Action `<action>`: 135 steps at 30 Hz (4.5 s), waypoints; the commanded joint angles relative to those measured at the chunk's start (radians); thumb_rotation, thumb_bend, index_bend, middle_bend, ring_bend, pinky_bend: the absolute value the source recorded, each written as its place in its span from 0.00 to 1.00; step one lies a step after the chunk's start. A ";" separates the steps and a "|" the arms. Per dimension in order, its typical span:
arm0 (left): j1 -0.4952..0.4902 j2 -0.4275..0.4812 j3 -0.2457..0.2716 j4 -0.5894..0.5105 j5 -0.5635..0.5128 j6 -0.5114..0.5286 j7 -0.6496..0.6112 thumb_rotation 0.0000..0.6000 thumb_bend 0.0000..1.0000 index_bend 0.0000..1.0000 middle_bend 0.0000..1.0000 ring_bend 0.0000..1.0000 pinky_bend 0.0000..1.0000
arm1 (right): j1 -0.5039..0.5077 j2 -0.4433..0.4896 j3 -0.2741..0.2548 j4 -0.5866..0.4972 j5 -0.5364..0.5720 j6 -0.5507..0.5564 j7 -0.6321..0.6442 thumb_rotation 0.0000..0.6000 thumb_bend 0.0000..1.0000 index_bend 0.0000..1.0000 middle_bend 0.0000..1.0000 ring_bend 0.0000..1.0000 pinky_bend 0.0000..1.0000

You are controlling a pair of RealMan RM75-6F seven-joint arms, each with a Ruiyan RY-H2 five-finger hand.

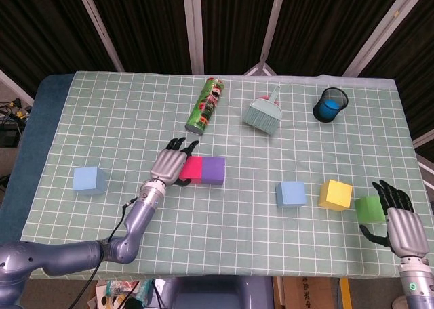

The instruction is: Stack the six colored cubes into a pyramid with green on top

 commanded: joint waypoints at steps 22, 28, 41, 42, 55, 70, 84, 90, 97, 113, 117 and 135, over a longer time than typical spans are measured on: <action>0.055 0.151 -0.025 -0.190 -0.017 0.086 0.009 1.00 0.12 0.00 0.10 0.02 0.03 | 0.001 -0.001 -0.001 0.001 0.000 -0.001 -0.004 1.00 0.27 0.00 0.00 0.00 0.00; 0.106 0.271 0.001 -0.349 -0.013 0.161 0.060 1.00 0.12 0.00 0.09 0.02 0.03 | 0.001 -0.004 -0.002 0.000 -0.001 0.000 -0.011 1.00 0.27 0.00 0.00 0.00 0.00; 0.295 0.500 0.120 -0.661 0.192 0.398 0.056 1.00 0.12 0.00 0.09 0.02 0.03 | 0.006 -0.011 0.007 0.003 0.016 0.005 -0.059 1.00 0.27 0.00 0.00 0.00 0.00; 0.311 0.512 0.131 -0.668 0.206 0.413 0.053 1.00 0.12 0.00 0.08 0.02 0.03 | 0.008 -0.011 0.008 -0.002 0.013 0.008 -0.067 1.00 0.27 0.00 0.00 0.00 0.00; 0.381 0.593 0.134 -0.695 0.257 0.432 -0.039 1.00 0.10 0.00 0.06 0.01 0.03 | 0.149 0.021 0.023 -0.178 0.052 -0.171 -0.304 1.00 0.27 0.00 0.00 0.00 0.00; 0.400 0.654 0.100 -0.709 0.244 0.377 -0.136 1.00 0.10 0.00 0.06 0.01 0.03 | 0.359 -0.176 0.055 -0.110 0.310 -0.304 -0.638 1.00 0.27 0.00 0.05 0.01 0.00; 0.408 0.652 0.087 -0.704 0.243 0.362 -0.149 1.00 0.10 0.00 0.06 0.01 0.03 | 0.425 -0.249 0.069 -0.022 0.395 -0.302 -0.651 1.00 0.27 0.00 0.25 0.11 0.00; 0.410 0.649 0.083 -0.701 0.238 0.357 -0.148 1.00 0.10 0.00 0.06 0.01 0.03 | 0.449 -0.255 0.064 -0.003 0.438 -0.321 -0.650 1.00 0.27 0.00 0.29 0.15 0.00; 0.412 0.644 0.077 -0.696 0.235 0.355 -0.147 1.00 0.10 0.00 0.06 0.01 0.03 | 0.465 -0.270 0.065 0.006 0.433 -0.331 -0.607 1.00 0.27 0.00 0.33 0.20 0.01; 0.420 0.648 0.065 -0.705 0.244 0.359 -0.152 1.00 0.10 0.00 0.06 0.01 0.03 | 0.509 -0.313 0.097 0.034 0.457 -0.326 -0.548 1.00 0.30 0.00 0.45 0.30 0.05; 0.422 0.650 0.062 -0.709 0.245 0.362 -0.151 1.00 0.10 0.00 0.06 0.01 0.03 | 0.550 -0.335 0.128 0.027 0.521 -0.325 -0.580 1.00 0.30 0.00 0.45 0.30 0.05; 0.423 0.659 0.053 -0.715 0.228 0.347 -0.157 1.00 0.10 0.00 0.06 0.01 0.03 | 0.703 -0.451 0.185 0.119 0.744 -0.313 -0.703 1.00 0.30 0.00 0.45 0.30 0.05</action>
